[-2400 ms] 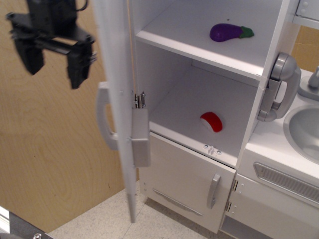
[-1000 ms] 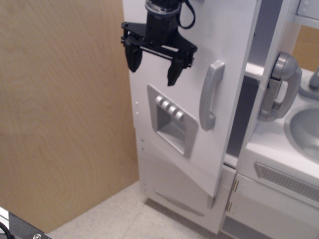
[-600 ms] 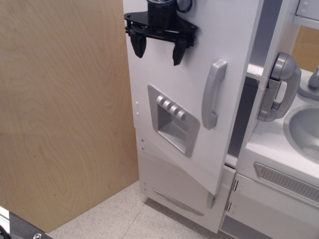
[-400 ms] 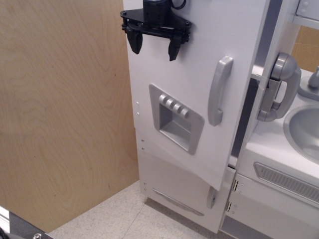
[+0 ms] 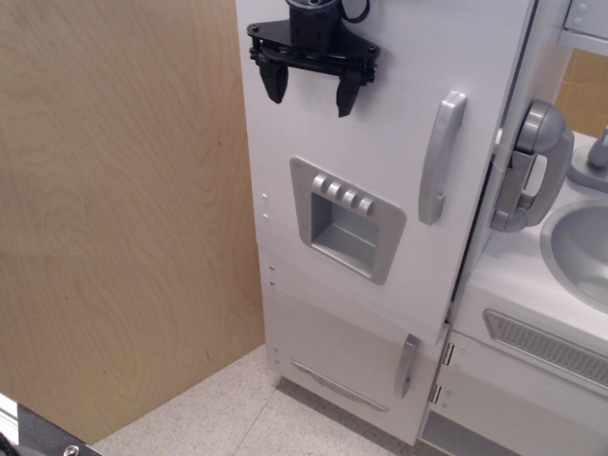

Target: Close fridge

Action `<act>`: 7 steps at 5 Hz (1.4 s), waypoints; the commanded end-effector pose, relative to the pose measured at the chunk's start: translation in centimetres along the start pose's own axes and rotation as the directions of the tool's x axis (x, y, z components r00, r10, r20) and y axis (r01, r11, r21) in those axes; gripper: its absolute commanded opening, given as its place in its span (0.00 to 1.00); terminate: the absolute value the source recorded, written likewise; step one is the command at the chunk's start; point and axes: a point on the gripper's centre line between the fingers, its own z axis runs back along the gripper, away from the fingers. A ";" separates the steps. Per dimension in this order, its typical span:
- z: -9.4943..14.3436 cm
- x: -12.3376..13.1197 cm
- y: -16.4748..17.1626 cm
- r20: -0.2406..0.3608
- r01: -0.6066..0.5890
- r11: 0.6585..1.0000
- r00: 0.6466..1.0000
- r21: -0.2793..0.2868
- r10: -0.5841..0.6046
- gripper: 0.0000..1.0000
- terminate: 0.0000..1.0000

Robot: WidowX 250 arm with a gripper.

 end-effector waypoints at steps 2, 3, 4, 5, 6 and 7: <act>1.2 3.3 -0.1 0.141 -0.067 0.997 0.988 -0.026 0.070 1.00 0.00; 1.4 3.5 0.3 0.145 -0.094 0.995 0.985 -0.030 0.098 1.00 0.00; 2.2 1.1 1.2 0.004 -0.108 0.994 0.994 -0.025 0.108 1.00 0.00; 3.3 -3.3 2.3 -0.116 -0.087 0.996 0.989 0.015 0.089 1.00 0.00; 3.4 -6.4 3.0 -0.171 -0.002 1.000 0.985 0.017 0.005 1.00 0.00; 3.4 -6.4 3.0 -0.171 -0.002 1.000 0.985 0.017 0.005 1.00 0.00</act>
